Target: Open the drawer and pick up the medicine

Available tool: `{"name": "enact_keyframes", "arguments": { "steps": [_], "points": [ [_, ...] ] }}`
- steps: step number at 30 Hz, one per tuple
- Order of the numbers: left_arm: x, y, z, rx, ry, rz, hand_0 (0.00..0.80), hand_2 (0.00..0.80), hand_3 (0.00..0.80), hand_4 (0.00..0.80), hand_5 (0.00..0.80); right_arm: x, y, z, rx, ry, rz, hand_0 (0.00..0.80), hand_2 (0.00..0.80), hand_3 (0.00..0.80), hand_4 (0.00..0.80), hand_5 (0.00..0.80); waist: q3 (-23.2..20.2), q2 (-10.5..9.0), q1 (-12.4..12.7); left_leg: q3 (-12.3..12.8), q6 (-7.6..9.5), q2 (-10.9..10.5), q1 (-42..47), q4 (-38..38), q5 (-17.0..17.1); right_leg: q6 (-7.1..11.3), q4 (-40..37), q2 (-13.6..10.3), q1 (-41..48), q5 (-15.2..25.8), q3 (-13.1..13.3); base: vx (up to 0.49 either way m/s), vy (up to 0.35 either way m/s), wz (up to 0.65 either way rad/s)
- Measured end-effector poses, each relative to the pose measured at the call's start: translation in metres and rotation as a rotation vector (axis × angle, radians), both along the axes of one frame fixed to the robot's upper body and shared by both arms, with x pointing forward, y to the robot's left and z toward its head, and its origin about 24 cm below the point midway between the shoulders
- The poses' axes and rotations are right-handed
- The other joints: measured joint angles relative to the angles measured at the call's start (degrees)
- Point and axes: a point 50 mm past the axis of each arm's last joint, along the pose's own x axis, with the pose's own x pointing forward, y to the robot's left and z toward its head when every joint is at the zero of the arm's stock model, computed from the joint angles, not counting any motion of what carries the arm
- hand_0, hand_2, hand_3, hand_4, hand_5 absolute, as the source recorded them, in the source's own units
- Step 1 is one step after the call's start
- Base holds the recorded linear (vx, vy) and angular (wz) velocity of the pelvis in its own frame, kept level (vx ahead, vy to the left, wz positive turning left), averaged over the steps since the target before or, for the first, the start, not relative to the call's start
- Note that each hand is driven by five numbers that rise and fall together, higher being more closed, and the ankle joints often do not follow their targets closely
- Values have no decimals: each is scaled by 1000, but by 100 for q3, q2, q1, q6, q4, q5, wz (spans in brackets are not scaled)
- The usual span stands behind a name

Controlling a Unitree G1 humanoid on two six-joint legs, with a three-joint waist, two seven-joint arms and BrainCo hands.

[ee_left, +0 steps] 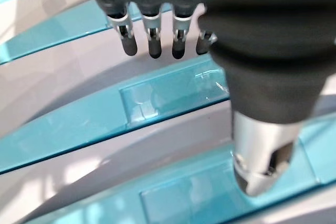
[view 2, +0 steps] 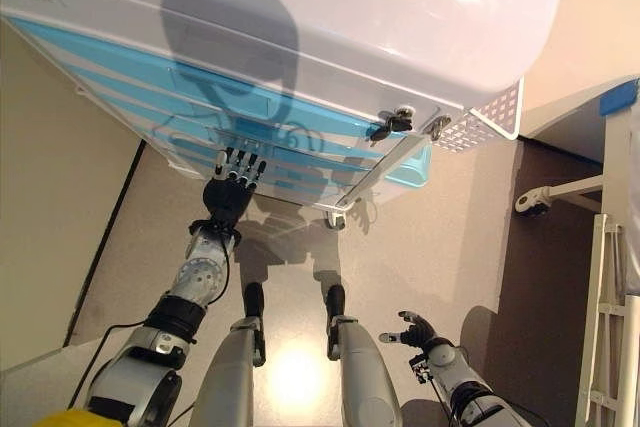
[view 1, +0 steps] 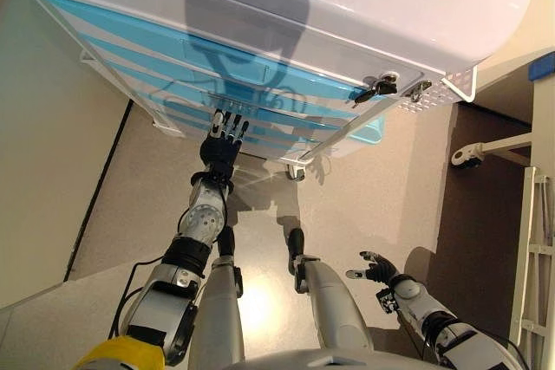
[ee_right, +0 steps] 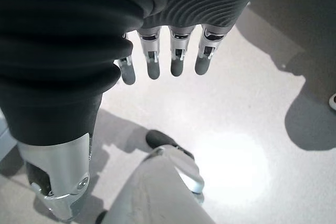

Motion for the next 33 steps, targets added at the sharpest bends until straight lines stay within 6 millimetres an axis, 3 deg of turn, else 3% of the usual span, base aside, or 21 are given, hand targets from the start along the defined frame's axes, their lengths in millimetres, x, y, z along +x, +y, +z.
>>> {"name": "enact_keyframes", "arguments": {
  "steps": [12,14,17,20,27,33],
  "points": [
    [9,16,16,82,-30,20,0,0,0,0,0,-1,1,-1,2,7,2,0,0,0,0,0,98,-403,-105,-70,-5,31,-251,85,-2,17,-234,51,-83,150,-37,3,6,1],
    [9,18,17,88,-33,22,0,0,0,0,0,-1,2,-1,3,7,4,0,0,0,0,0,101,-402,-132,-67,2,31,-272,73,2,29,-297,50,-83,184,-36,0,0,0],
    [9,21,18,98,-34,27,107,107,107,107,107,-2,6,-2,-1,14,33,0,0,0,0,0,107,-397,-188,-69,11,30,-285,51,8,34,-350,47,-78,205,-37,0,0,0],
    [9,22,19,103,-34,26,116,116,116,116,116,-2,6,-2,0,15,36,0,0,0,0,0,120,-379,-190,-63,21,24,-276,15,16,34,-441,44,-52,252,-34,1,4,-1],
    [9,20,18,140,-38,-9,94,94,94,94,94,-1,6,-2,5,17,50,0,0,0,0,0,227,-240,-89,-46,37,14,-79,-88,33,43,-496,13,110,257,-17,-3,-1,0],
    [8,18,17,183,-39,-36,0,0,0,0,0,-1,5,-1,-1,18,58,0,0,0,0,0,266,-183,-32,-39,21,-16,149,-336,149,41,-545,-7,257,258,-6,-9,-21,3]
  ]
}}
